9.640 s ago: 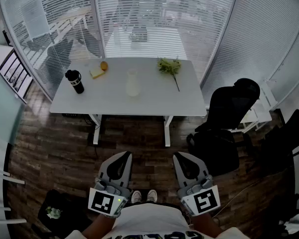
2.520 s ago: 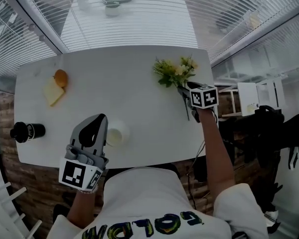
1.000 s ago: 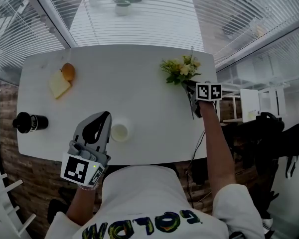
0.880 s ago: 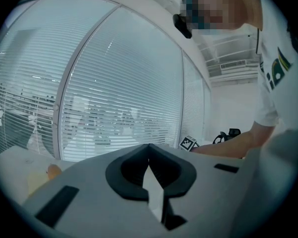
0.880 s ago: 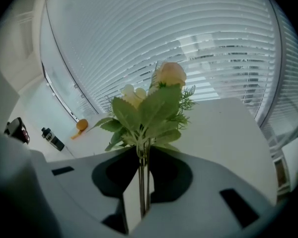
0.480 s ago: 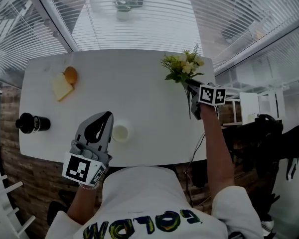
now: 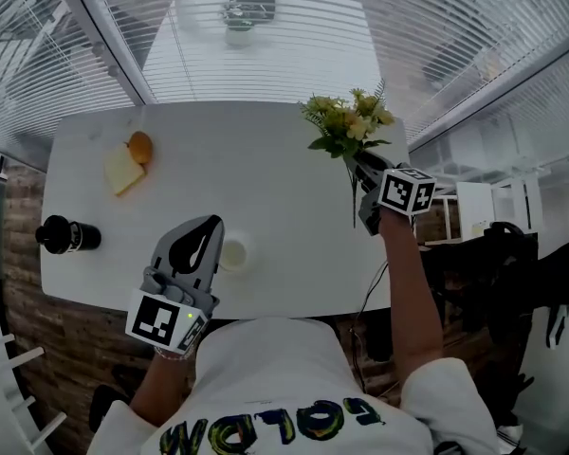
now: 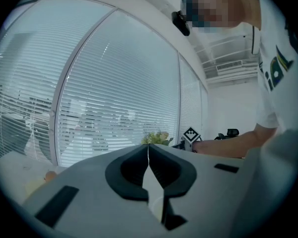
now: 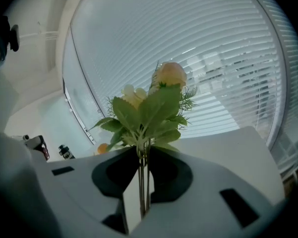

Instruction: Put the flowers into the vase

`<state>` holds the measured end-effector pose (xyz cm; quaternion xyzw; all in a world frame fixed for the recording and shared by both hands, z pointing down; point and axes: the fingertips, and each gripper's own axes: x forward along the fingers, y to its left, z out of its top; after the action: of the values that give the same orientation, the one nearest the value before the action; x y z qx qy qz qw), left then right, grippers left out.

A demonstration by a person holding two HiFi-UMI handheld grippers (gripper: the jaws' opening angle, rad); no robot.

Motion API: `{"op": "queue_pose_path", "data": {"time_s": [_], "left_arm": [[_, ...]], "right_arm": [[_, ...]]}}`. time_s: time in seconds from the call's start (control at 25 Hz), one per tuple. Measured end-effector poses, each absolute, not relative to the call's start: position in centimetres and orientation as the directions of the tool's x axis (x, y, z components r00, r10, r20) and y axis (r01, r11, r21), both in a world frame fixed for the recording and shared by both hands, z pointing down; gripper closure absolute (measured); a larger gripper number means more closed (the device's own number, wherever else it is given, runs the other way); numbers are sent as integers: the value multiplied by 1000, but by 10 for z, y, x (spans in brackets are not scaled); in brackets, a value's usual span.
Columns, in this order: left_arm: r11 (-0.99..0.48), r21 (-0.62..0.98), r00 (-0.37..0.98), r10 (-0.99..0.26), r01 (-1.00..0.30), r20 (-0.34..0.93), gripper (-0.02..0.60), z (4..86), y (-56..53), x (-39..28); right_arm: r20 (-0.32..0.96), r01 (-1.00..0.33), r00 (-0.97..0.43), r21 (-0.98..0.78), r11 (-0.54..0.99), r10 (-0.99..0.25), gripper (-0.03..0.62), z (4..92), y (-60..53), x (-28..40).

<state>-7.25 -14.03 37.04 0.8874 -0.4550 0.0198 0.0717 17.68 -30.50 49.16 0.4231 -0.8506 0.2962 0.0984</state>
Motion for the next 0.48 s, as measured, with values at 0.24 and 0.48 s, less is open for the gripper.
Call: {"op": "queue_pose_path", "data": {"time_s": [0.24,0.48], "left_arm": [[-578,95,585,-806,-811,90,565,365,-141,-73],[-587,79,592,-802,-806,77,558,359,-141,-68]], "right_arm": [[327,-737,-663,-443,510,-674,525,459,-296,158],[234,-695,-694,-466,548,-681,525,428,-289,145]]}}
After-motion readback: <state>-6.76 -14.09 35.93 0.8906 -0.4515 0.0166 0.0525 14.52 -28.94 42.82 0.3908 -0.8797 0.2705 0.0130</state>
